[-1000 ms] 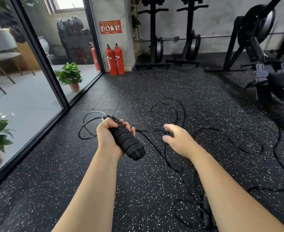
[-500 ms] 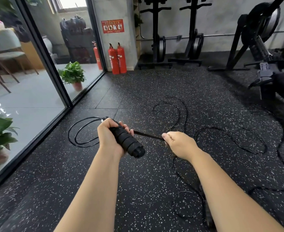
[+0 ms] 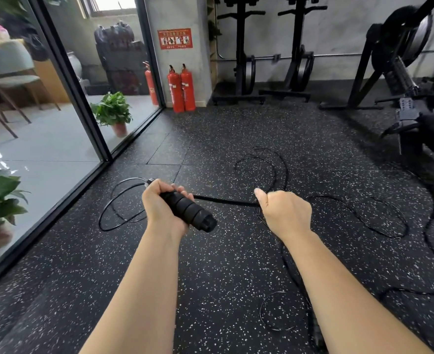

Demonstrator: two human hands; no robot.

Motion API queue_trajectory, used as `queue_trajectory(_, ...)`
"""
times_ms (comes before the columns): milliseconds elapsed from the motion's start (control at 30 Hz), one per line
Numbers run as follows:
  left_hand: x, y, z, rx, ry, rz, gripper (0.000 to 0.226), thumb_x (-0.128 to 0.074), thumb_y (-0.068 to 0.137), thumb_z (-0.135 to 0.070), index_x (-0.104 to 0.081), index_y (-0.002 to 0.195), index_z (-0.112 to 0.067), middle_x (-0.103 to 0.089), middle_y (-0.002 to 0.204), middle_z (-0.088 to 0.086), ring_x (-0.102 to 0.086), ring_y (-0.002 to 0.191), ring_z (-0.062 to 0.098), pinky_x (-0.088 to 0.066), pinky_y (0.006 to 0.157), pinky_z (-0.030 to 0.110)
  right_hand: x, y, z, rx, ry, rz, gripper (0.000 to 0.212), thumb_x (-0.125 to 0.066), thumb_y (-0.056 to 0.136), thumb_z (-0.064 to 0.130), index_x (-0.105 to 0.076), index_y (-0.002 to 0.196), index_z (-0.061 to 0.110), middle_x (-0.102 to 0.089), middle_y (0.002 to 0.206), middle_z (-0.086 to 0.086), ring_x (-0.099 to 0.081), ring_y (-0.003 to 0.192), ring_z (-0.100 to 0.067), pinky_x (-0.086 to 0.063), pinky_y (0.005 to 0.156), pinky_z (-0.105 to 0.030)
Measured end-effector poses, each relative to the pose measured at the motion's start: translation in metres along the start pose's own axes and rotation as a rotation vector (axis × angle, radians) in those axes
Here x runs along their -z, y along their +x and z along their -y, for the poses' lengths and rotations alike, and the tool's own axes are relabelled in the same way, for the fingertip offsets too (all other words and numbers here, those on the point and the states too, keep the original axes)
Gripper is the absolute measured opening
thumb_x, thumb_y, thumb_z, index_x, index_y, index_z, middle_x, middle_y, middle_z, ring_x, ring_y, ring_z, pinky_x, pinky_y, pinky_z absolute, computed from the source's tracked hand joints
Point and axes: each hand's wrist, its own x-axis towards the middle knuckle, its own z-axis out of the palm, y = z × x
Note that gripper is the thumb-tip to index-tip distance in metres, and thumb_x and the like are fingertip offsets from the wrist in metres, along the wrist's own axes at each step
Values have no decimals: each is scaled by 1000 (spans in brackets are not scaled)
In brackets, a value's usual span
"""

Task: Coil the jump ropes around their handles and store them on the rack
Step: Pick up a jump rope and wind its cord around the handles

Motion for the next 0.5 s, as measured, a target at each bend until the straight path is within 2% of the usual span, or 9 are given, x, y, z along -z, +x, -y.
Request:
queue_trajectory(100, 3, -2, -3, 49, -34, 115, 15, -44, 63, -9, -51, 76, -9, -56, 78, 3, -61, 65, 23, -50, 74, 30, 13, 4, 16, 10, -9, -114, 60, -19, 103, 48, -36, 55, 18, -43, 54, 4, -45, 55, -22, -20, 48, -29)
queue_trajectory(200, -7, -20, 13, 242, 100, 327, 33, -43, 56, -13, -57, 84, -3, -61, 88, 8, -61, 80, 30, -50, 73, 34, 17, 0, 36, 63, -39, -148, 60, -19, 104, 44, -57, 67, 15, -62, 67, -2, -55, 65, -28, -25, 56, -31)
queue_trajectory(300, -21, -34, 29, 298, 241, 419, 35, -41, 56, -15, -58, 83, -2, -61, 82, 7, -56, 71, 24, -46, 72, 33, 18, -2, 51, 106, 59, -82, 57, -23, 103, 45, -67, 83, 16, -71, 86, -5, -64, 87, -29, -35, 66, -34)
queue_trajectory(367, -22, -31, 30, 270, 199, 388, 31, -41, 57, -14, -57, 80, -3, -61, 78, 7, -54, 66, 23, -46, 71, 32, 21, 0, 48, 98, 292, 9, 55, -25, 102, 47, -69, 88, 17, -70, 89, -3, -63, 88, -26, -42, 70, -33)
queue_trajectory(400, -21, -28, 27, 257, 141, 382, 29, -41, 56, -13, -55, 80, -3, -60, 79, 8, -54, 67, 23, -46, 70, 32, 24, 3, 43, 47, 510, 72, 52, -27, 102, 45, -70, 91, 16, -70, 91, -2, -63, 88, -22, -44, 74, -33)
queue_trajectory(467, -16, -20, 20, 241, 17, 394, 28, -41, 55, -13, -53, 79, -3, -56, 82, 8, -52, 69, 23, -47, 69, 31, 30, 7, 24, -150, 1013, 164, 45, -32, 101, 36, -70, 95, 13, -70, 94, -2, -61, 90, -15, -44, 82, -34)
queue_trajectory(500, -14, -17, 16, 226, -26, 399, 27, -41, 54, -14, -52, 77, -4, -55, 81, 7, -52, 69, 23, -47, 69, 30, 30, 9, 12, -272, 1153, 188, 41, -35, 101, 32, -69, 95, 11, -70, 95, -3, -60, 89, -15, -42, 84, -34)
